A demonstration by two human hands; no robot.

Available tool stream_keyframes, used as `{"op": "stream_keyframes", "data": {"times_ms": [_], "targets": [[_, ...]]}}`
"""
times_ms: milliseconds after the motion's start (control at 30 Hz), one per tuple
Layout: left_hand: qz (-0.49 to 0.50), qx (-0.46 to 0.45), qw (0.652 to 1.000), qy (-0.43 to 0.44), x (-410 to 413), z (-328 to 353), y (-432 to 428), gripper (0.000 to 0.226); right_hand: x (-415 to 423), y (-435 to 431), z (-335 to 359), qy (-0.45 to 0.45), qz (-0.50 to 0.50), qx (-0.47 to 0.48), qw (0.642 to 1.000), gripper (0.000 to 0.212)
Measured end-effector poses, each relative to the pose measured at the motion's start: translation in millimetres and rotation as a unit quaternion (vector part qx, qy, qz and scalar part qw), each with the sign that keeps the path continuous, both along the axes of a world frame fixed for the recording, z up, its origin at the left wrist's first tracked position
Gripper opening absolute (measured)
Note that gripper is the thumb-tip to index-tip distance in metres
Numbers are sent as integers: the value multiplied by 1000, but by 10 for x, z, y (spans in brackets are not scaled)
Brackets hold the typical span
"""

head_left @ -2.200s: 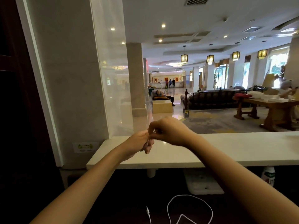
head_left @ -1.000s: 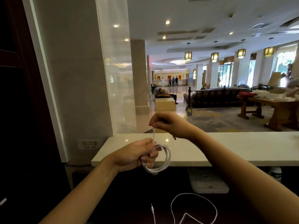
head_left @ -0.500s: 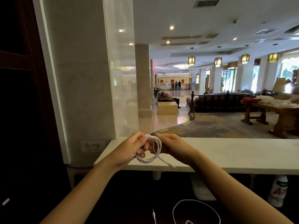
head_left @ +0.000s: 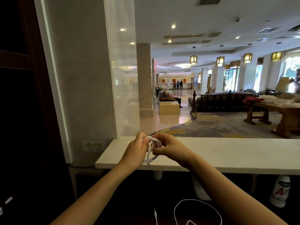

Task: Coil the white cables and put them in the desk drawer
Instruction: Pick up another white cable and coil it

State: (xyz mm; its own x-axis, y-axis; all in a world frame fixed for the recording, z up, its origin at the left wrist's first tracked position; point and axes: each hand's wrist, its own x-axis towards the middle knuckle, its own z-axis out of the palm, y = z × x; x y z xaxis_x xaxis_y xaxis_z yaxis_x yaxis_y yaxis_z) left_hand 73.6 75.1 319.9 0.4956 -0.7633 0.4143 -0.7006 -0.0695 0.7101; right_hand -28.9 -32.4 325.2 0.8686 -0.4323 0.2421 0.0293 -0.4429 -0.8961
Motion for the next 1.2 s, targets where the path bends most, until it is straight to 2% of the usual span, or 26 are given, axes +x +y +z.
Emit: {"op": "stream_keyframes", "data": {"times_ms": [100,233,367,500,567,633,733,800,833,867,933,1000,1033,1100,1133,1200], "targets": [[-14,-7,999,31,34,23,-9,23,26,51,-39,-29,-35,-2,999,38],[-54,-7,989,134,78,22,-24,24,75,109,-92,-67,-85,-152,982,30],[-39,-4,984,172,152,23,-67,25,89,49,-175,-80,-124,-297,943,29],[-101,28,937,333,208,-34,-59,28,69,73,-209,-137,-167,-392,894,22],[-119,20,917,380,217,-74,-80,27,61,113,-190,-171,-170,-421,874,16],[-116,15,916,385,232,-82,-91,26,41,122,-155,-183,-163,-428,870,17],[-75,45,954,287,305,-81,-95,30,-57,62,-28,-193,-162,-378,891,17],[-54,32,963,263,342,-94,-105,30,-153,4,65,-171,-103,-379,904,17],[-52,-2,955,293,349,-96,-118,29,-191,-19,82,-144,-57,-400,903,16],[-56,-49,933,353,359,-90,-131,28,-219,-38,75,-111,-15,-426,898,15],[-86,-142,844,511,383,-52,-152,30,-249,-70,3,-42,36,-462,885,23],[-120,-191,748,624,374,-20,-179,32,-256,-109,-70,9,32,-481,876,35],[-132,-201,719,652,343,-11,-195,33,-248,-126,-95,26,19,-485,874,37],[-141,-215,694,672,256,0,-239,34,-201,-125,-143,36,-12,-459,887,33],[-142,-224,689,675,212,1,-262,35,-167,-99,-167,34,-32,-415,908,27],[-143,-247,683,673,140,16,-290,36,-92,-9,-217,4,-69,-232,970,15]]}}
